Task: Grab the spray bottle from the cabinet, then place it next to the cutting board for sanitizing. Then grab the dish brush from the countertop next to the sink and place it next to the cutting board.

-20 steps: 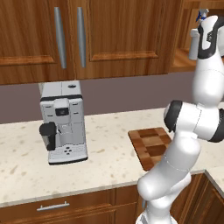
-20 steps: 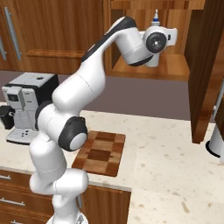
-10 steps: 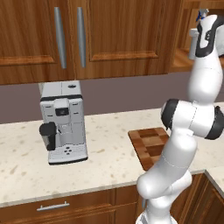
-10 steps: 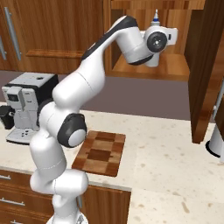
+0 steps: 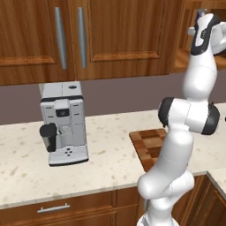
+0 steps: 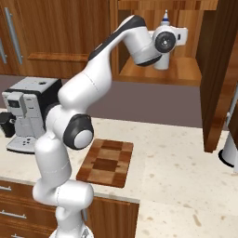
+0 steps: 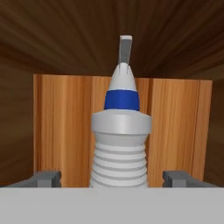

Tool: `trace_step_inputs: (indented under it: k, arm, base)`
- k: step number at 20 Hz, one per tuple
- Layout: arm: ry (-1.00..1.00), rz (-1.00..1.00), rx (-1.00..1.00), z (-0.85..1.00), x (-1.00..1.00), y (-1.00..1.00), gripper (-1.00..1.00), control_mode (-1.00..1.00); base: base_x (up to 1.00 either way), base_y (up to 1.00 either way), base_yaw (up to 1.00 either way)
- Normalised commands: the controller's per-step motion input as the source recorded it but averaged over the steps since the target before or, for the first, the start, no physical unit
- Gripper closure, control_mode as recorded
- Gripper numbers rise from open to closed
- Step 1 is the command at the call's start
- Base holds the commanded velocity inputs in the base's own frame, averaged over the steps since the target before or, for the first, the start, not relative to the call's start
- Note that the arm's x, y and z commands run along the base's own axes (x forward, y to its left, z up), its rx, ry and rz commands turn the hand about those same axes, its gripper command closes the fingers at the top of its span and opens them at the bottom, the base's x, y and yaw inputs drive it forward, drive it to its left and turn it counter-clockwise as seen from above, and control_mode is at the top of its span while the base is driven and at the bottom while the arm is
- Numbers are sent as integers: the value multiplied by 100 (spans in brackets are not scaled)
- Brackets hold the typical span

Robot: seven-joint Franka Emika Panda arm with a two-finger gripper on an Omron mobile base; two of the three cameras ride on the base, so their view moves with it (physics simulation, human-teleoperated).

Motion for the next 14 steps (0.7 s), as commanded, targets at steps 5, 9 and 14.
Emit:
trace_step_inputs:
  k: [5, 9, 14]
  arm:
    - [1, 0, 0, 0, 10, 0, 100, -100]
    - [3, 0, 0, 0, 0, -1, 100, -100]
    - [13, 0, 7, -2, 0, -1, 100, -100]
  base:
    - [0, 0, 0]
    - [0, 0, 0]
    - [0, 0, 0]
